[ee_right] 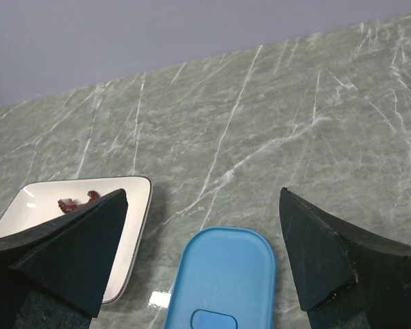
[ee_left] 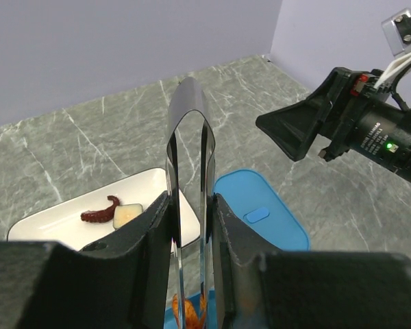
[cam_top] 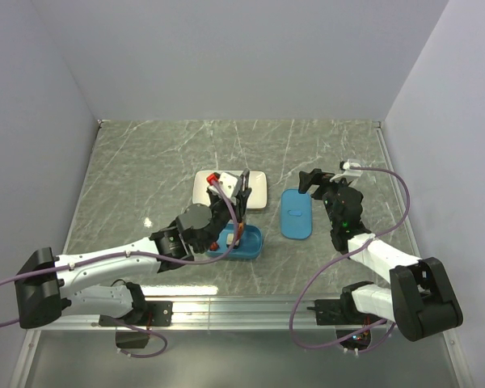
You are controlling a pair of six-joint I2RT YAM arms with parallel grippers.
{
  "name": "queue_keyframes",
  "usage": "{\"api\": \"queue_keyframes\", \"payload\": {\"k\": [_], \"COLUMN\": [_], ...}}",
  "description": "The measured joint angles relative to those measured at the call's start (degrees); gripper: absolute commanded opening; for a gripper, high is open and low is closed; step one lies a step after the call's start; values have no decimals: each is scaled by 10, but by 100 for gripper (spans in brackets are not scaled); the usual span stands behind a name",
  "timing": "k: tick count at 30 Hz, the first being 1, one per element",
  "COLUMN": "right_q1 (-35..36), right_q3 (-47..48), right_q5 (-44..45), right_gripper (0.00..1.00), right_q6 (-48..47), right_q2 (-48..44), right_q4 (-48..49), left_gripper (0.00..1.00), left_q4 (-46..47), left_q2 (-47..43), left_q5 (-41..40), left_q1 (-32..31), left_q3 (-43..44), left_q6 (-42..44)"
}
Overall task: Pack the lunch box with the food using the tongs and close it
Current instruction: Place the food into the lunch box
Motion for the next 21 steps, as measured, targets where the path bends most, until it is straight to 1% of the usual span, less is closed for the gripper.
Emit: {"api": "queue_keyframes", "payload": {"k": [9,21], "right_q1": [0,0], "right_q3": [0,0], "right_q5": [-2,-3], "right_gripper": [98,98], "right_q6": [0,0], "right_q2": [0,0], "right_q4": [0,0], "left_gripper": [9,9], "left_q4": [0,-1], "left_q2": [0,0], "left_q5": [3,3], "left_q1": [-19,-26], "left_q3": [0,0], "left_q6": [0,0]}}
